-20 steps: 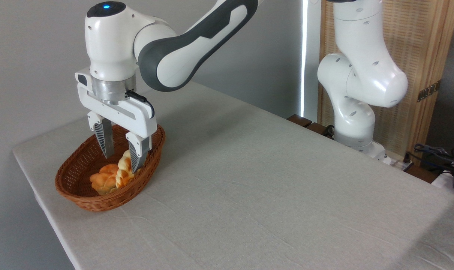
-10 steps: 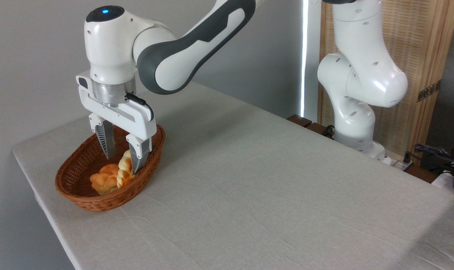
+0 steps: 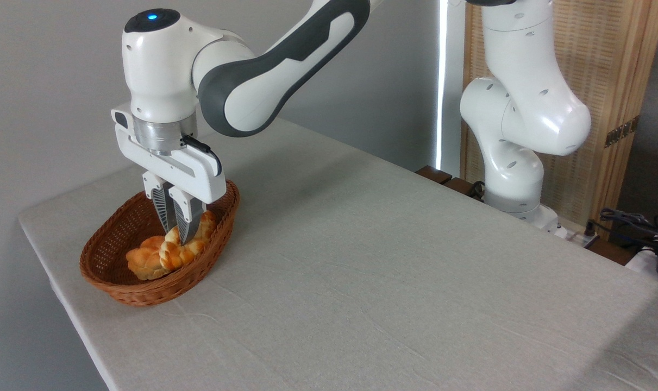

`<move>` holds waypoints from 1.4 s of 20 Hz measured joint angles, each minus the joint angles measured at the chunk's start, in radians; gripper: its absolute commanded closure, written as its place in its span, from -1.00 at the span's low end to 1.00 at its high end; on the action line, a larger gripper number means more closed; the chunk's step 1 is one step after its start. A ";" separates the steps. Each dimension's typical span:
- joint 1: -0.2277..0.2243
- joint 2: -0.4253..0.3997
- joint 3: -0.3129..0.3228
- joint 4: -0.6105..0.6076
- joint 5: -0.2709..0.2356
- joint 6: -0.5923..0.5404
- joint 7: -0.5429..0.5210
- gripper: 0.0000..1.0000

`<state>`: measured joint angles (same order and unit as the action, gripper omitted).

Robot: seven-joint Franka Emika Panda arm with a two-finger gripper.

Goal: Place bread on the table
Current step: 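Close the gripper on the long golden pastry, then lift the pastry out of the basket and carry it beside the basket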

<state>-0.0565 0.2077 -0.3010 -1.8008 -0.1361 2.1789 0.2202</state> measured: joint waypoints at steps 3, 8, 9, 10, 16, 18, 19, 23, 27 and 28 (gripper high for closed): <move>0.000 0.000 0.000 0.000 0.000 0.000 0.000 0.58; 0.003 -0.001 0.003 0.011 0.000 0.001 0.000 0.58; 0.003 -0.003 0.003 0.019 0.000 0.001 -0.001 0.58; 0.003 -0.005 0.004 0.029 0.000 0.001 -0.001 0.58; 0.003 -0.023 0.005 0.049 -0.008 0.001 -0.003 0.58; 0.008 -0.037 0.014 0.049 -0.030 -0.009 -0.003 0.56; 0.011 -0.048 0.028 0.049 -0.037 -0.023 -0.003 0.56; 0.020 -0.105 0.093 0.053 -0.042 -0.124 0.024 0.56; 0.022 -0.152 0.158 0.053 -0.042 -0.255 0.172 0.56; 0.022 -0.160 0.177 0.053 -0.042 -0.282 0.217 0.54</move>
<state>-0.0347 0.0480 -0.1241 -1.7475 -0.1781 1.8973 0.4372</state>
